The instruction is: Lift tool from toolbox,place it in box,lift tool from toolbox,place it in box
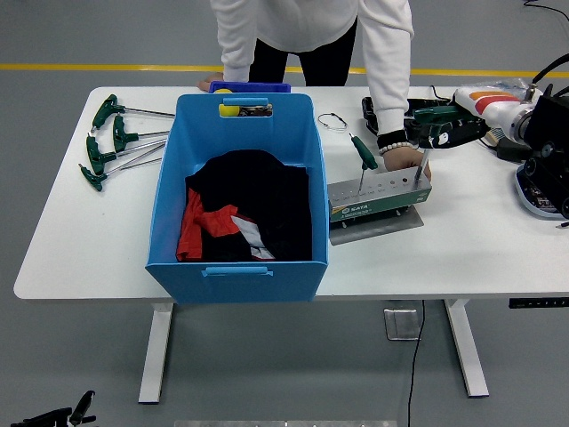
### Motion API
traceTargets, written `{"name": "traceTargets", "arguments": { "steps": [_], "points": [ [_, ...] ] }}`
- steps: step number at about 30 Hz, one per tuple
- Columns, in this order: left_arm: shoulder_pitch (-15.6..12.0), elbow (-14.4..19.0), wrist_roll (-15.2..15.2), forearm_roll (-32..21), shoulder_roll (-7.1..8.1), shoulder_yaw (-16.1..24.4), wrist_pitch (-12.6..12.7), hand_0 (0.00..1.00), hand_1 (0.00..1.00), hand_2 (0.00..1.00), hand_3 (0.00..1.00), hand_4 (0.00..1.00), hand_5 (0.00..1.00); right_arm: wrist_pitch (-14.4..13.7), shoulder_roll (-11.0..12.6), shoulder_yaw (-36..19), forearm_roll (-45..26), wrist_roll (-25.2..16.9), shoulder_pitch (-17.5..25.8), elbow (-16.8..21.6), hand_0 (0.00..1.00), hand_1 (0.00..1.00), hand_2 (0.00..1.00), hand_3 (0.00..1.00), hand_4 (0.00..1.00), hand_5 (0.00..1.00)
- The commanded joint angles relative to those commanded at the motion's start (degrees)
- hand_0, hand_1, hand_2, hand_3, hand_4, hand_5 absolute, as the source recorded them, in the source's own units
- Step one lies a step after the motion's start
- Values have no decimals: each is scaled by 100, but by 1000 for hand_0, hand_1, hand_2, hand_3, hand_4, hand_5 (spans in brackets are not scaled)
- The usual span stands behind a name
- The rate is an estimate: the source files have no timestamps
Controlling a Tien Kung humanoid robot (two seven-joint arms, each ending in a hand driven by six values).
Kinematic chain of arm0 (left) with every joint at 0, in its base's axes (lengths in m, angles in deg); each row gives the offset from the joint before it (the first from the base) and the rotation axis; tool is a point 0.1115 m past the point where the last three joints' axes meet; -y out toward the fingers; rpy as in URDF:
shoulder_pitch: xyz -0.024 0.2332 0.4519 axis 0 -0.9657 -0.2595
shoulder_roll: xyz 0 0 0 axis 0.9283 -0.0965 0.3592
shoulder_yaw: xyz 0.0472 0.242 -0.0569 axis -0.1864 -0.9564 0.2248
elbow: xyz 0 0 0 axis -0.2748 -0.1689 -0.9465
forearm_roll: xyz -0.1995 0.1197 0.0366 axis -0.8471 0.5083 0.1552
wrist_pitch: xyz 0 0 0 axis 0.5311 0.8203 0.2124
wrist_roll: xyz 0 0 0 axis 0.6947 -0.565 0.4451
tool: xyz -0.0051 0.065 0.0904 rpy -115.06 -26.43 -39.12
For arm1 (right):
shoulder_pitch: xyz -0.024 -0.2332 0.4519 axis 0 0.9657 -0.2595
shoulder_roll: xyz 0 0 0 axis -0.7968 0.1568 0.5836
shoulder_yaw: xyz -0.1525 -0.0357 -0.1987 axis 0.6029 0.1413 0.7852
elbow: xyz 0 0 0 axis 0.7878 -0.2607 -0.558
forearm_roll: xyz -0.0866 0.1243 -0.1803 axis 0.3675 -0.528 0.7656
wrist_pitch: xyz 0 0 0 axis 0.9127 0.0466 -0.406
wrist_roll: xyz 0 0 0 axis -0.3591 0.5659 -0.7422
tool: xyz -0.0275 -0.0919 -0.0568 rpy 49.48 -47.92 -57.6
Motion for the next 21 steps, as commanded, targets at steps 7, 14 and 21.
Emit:
{"name": "traceTargets", "arguments": {
  "steps": [7, 14, 21],
  "points": [
    [-3, -3, 10, 30, 3, 16, 4, 806, 785, 811, 830, 670, 998, -39, 29, 4, -34, 40, 22, -27, 155, 103, 138, 149, 998, 709],
    [-32, -9, 46, 120, 1, 62, 5, 806, 786, 811, 830, 670, 998, -54, 21, 56, -242, -6, 70, -1, 141, 80, 115, 119, 998, 755],
    [-49, -14, 72, 178, -1, 97, 7, 806, 786, 812, 830, 670, 998, -245, 28, 89, -359, -60, 107, 15, 115, 54, 85, 85, 998, 797]
  ]
}}
